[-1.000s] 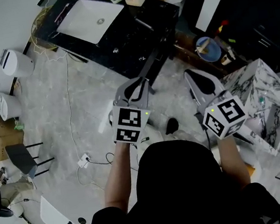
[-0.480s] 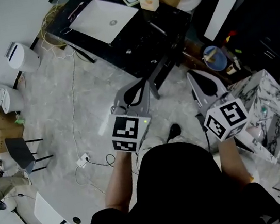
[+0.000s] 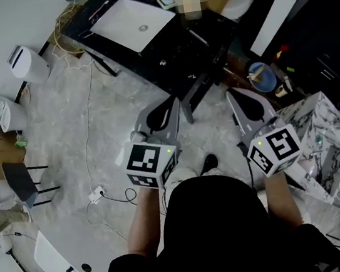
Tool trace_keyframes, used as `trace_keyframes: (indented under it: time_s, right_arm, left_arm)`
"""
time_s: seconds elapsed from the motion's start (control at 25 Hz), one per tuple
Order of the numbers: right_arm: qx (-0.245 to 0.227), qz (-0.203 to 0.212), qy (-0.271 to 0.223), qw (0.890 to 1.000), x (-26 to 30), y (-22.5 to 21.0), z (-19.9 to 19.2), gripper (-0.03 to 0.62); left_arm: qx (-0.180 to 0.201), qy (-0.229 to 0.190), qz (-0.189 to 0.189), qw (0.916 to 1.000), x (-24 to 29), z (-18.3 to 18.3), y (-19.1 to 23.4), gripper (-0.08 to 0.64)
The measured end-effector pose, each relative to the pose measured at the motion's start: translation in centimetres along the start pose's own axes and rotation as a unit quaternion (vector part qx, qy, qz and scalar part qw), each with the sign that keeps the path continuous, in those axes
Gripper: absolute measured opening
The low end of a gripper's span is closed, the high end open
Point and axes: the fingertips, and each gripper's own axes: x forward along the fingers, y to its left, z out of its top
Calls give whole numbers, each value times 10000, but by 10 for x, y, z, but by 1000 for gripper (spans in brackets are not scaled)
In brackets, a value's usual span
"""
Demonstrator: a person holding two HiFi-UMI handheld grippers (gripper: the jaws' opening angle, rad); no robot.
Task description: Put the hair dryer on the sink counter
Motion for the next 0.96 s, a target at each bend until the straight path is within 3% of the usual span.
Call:
trace_keyframes:
  time_s: [0.96]
  right_arm:
    - [131, -17, 83, 9999, -6, -4, -11, 8]
  left_arm:
    - [-82, 33, -12, 10000, 2, -5, -5, -2]
